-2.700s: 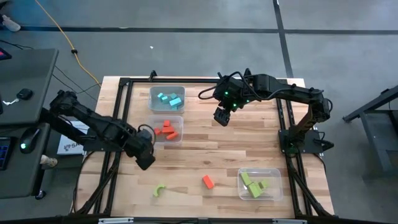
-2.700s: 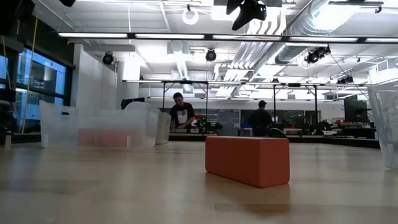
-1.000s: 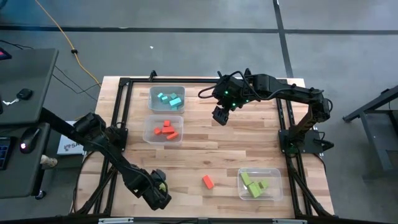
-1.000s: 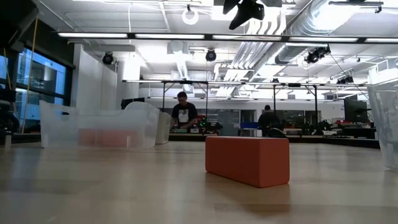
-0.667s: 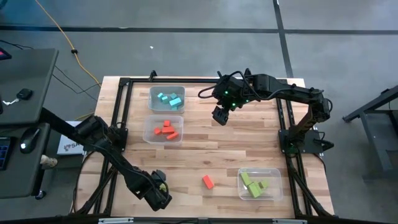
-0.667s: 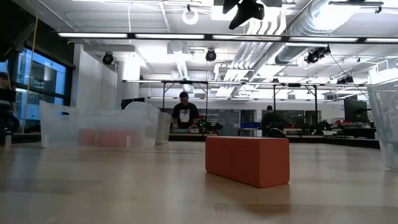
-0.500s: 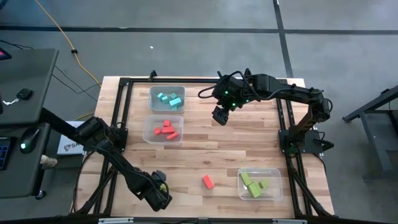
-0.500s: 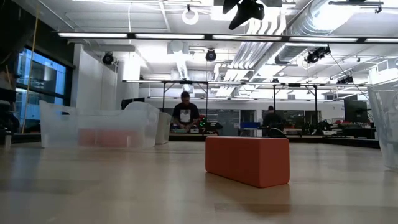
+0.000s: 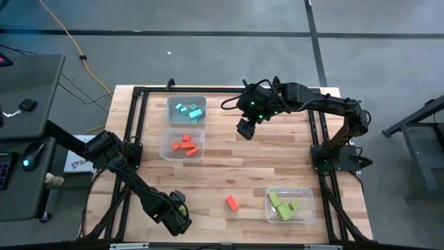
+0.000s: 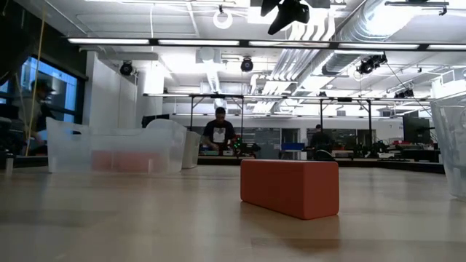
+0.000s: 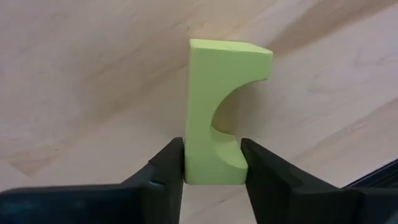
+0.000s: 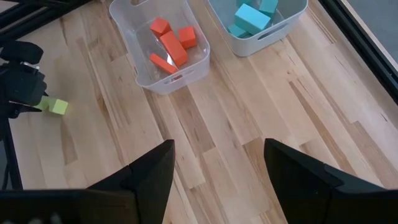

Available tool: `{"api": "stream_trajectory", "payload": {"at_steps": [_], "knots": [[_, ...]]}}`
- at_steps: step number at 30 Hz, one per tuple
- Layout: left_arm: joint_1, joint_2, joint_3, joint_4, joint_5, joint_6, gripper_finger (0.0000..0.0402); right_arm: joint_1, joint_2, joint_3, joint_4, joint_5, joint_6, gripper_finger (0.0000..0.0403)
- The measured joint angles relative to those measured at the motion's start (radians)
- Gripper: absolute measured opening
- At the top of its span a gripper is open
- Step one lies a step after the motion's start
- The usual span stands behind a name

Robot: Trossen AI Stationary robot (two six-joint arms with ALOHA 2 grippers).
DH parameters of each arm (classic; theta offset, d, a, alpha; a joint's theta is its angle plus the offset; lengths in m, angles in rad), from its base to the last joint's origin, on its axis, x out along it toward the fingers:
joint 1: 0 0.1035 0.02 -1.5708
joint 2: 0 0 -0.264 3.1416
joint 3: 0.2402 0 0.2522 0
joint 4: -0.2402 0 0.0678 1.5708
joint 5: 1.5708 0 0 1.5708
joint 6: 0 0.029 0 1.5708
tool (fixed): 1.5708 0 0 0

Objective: Sort & place blocks by color
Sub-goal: Put the green block into the bottom transparent bin

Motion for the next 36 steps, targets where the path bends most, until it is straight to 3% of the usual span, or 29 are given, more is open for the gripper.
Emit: {"api": "stream_trajectory", "payload": {"at_steps": [7,13,22,30,36], "knots": [[0.0,-0.003,0.002,0.0,0.001,0.037,0.0068,0.0,0.0,0.0,0.0,0.0,0.0,0.0238],[0.0,-0.015,0.0,0.004,-0.018,0.066,0.0067,0.0,0.0,0.0,0.0,0.0,0.0,0.0238],[0.043,-0.136,0.0,-0.006,-0.147,0.175,0.0065,0.0,0.0,0.0,0.004,-0.02,0.0,0.0238],[0.145,-0.277,0.0,-0.016,-0.308,0.411,0.0065,0.0,0.0,0.0,0.019,-0.104,0.0,0.0238],[0.248,-0.366,0.0,-0.019,-0.364,0.67,0.0067,0.0,0.0,0.0,0.043,-0.171,0.008,0.0238]]}}
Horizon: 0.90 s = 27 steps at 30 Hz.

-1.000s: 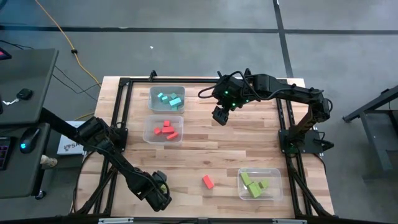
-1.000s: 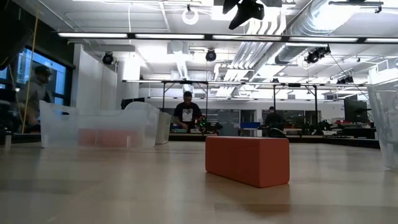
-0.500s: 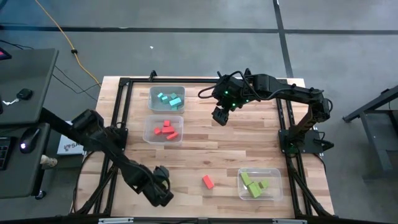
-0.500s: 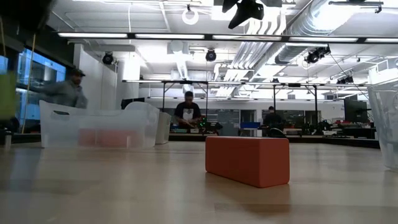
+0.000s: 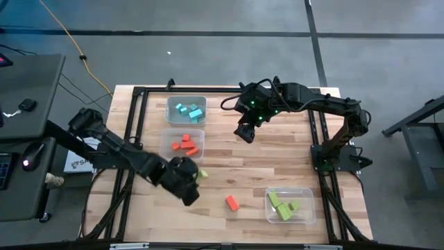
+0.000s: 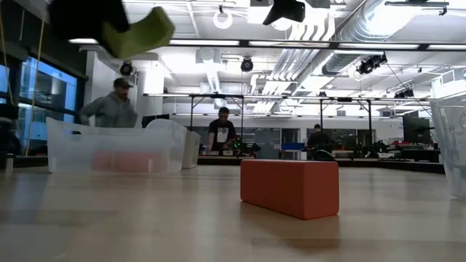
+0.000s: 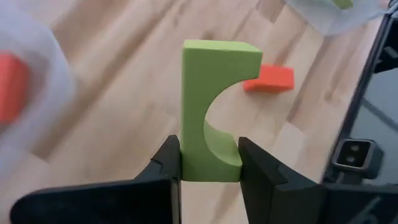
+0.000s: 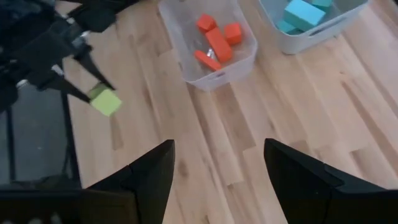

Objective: Sort & place blocks by color
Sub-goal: Put the green block into the bottom transparent bin

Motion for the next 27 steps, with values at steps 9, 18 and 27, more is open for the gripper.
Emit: {"api": "stream_trajectory", "payload": {"at_steps": [9,18,27], "knots": [[0.179,-0.066,0.0,-0.002,0.0,0.38,0.0067,0.0,0.0,0.0,0.088,-0.046,0.127,0.0238],[0.339,-0.083,0.0,0.007,0.0,0.707,0.0067,-0.001,0.0,0.0,0.159,-0.005,0.159,0.0238],[0.47,-0.083,0.0,0.047,0.0,0.931,0.0067,-0.014,0.015,0.0,0.175,-0.012,0.307,0.0238]]}}
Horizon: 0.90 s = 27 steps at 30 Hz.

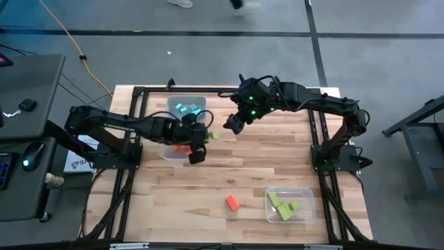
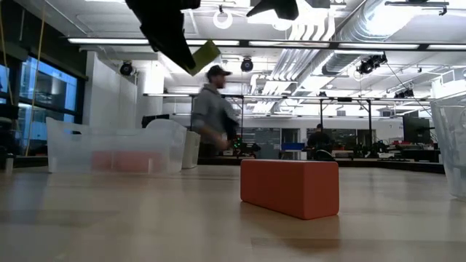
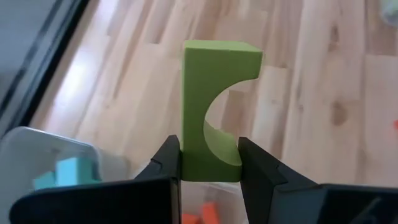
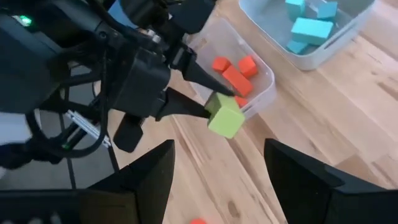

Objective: Sort & place blocks by color
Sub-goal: Put the green block into the bottom transparent bin

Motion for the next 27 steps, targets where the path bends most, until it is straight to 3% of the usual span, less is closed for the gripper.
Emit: {"api": "stream_trajectory", "payload": {"at_steps": [16,27], "knots": [[0.061,0.001,0.1,0.017,-0.03,0.345,0.0067,-0.021,0.124,0.0,0.072,-0.071,0.111,0.0238],[0.062,0.001,0.103,0.025,-0.031,0.385,0.0068,-0.027,0.125,0.0,0.096,-0.044,0.152,0.0238]]}}
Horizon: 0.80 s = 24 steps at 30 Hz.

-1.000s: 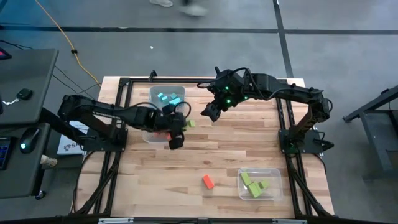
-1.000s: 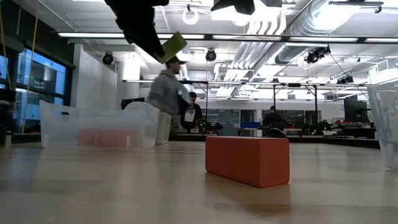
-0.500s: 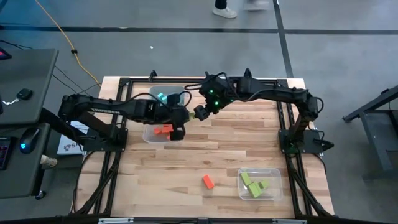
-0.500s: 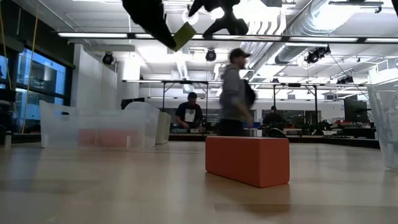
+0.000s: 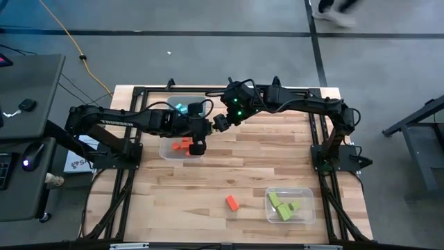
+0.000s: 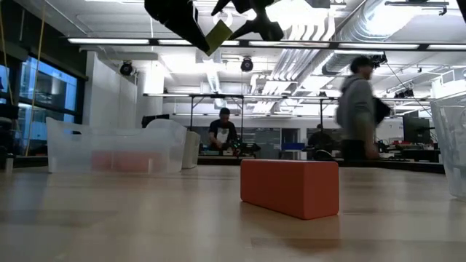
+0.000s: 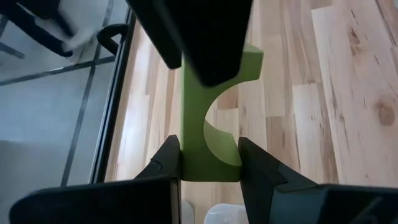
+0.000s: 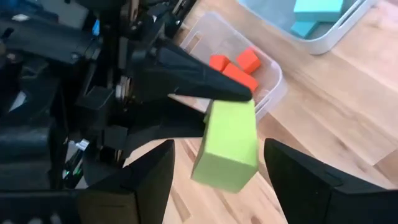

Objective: Sort & place blocks by color
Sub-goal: Put the green block into the bottom transparent bin

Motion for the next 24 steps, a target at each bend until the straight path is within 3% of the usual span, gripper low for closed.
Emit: {"api": "stream_trajectory", "payload": {"at_steps": [11,14,19,24], "knots": [[0.0,0.0,0.0,0.038,-0.041,0.052,0.0067,0.0,0.019,0.0,-0.02,0.011,0.038,0.0231],[0.0,0.0,0.0,0.038,-0.043,0.052,0.0068,0.0,0.021,0.0,-0.014,0.02,0.042,0.0202],[0.0,0.001,0.0,0.036,-0.053,0.054,0.007,0.0,0.021,0.0,-0.012,0.025,0.063,0.0121],[0.001,0.001,0.0,0.035,-0.055,0.054,0.0071,-0.001,0.021,0.0,-0.008,0.027,0.059,0.0118]]}}
